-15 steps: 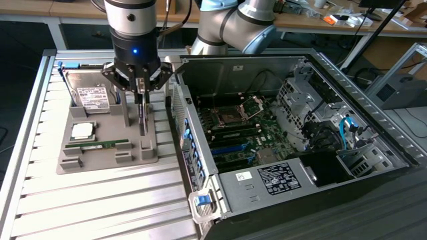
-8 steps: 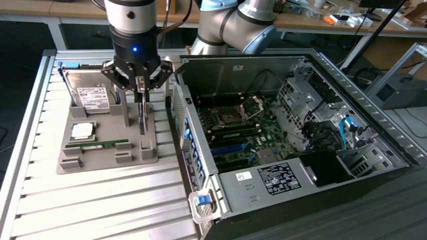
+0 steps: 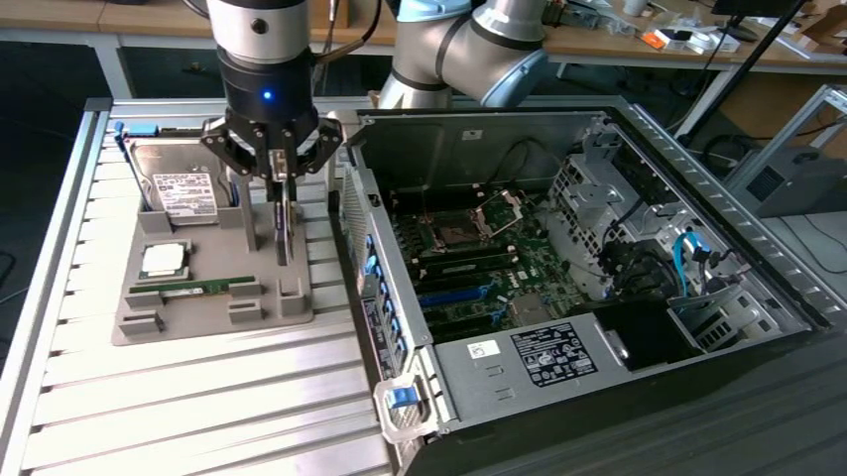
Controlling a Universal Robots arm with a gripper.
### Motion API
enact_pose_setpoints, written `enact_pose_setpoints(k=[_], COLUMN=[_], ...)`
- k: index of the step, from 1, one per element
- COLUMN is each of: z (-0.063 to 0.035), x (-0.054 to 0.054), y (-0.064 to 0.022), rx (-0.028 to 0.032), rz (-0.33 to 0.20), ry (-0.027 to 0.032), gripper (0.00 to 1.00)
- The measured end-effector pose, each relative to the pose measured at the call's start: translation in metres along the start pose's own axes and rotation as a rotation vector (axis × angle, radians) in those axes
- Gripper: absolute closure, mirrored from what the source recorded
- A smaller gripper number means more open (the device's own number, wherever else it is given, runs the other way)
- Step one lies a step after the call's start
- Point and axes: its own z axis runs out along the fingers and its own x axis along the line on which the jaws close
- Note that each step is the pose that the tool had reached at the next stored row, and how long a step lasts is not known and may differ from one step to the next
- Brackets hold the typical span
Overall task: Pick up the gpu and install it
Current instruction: 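Pick up the gpu and move the gpu toward the slot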
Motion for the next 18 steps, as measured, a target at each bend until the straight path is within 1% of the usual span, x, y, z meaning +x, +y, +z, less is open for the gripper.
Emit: enact_pose_setpoints(k=[18], z=[-0.0084], x=[-0.0002], y=[0.0003], rx=[-0.0014], rz=[0.000], ry=[0.0001], gripper=[0.73])
